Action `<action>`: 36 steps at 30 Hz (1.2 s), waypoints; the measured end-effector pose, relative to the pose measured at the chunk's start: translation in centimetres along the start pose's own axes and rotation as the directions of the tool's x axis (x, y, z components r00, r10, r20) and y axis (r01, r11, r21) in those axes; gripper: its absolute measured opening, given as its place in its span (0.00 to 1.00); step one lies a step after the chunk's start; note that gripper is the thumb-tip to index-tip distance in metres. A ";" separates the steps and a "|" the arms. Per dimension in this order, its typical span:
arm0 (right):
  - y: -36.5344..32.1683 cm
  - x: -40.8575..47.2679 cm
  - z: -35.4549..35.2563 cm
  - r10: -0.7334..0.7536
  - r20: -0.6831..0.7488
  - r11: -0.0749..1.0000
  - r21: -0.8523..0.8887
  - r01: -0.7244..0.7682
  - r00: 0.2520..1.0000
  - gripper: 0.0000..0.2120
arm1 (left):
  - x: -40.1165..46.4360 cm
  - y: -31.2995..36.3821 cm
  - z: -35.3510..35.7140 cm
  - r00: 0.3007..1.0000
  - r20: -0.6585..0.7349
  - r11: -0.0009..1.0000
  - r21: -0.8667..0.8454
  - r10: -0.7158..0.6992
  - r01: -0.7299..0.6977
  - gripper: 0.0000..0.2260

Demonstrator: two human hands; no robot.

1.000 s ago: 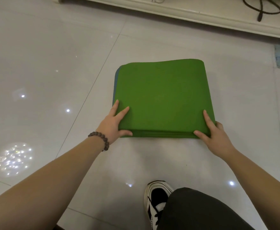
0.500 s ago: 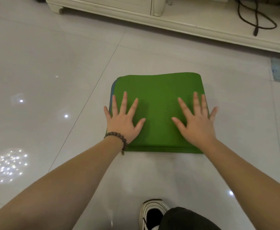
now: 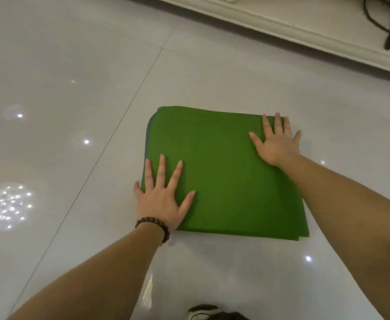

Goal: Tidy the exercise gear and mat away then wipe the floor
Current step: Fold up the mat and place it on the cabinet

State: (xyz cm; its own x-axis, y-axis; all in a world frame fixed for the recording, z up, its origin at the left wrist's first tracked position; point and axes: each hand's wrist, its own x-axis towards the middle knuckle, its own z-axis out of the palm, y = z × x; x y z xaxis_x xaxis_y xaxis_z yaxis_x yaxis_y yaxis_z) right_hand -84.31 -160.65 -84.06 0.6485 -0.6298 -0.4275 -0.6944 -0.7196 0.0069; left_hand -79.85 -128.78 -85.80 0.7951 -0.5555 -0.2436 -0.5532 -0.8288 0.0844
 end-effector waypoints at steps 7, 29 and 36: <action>0.5 -7.3 0.1 -0.021 -0.227 0.998 0.058 0.035 0.974 0.35 | 0.3 -0.2 0.3 1.000 -0.023 0.999 -0.032 -0.001 0.000 0.34; 3.8 -12.9 3.6 0.138 -0.088 0.731 0.681 -0.041 0.987 0.32 | 3.3 -3.2 -2.4 0.987 0.042 0.783 -0.604 -0.155 0.149 0.40; 3.7 -13.1 2.3 0.136 0.061 0.548 0.827 -0.127 0.989 0.35 | 3.9 -3.8 -3.1 0.991 0.126 0.681 -0.722 -0.043 0.121 0.42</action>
State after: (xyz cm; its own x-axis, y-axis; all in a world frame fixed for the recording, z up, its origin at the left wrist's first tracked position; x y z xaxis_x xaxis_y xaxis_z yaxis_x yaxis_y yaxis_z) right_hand -96.04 -154.37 -80.50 0.5275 -0.7028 -0.4772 -0.7208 -0.0729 -0.6893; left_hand -73.89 -127.96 -84.04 0.7804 -0.5064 -0.3668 -0.1008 -0.6808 0.7255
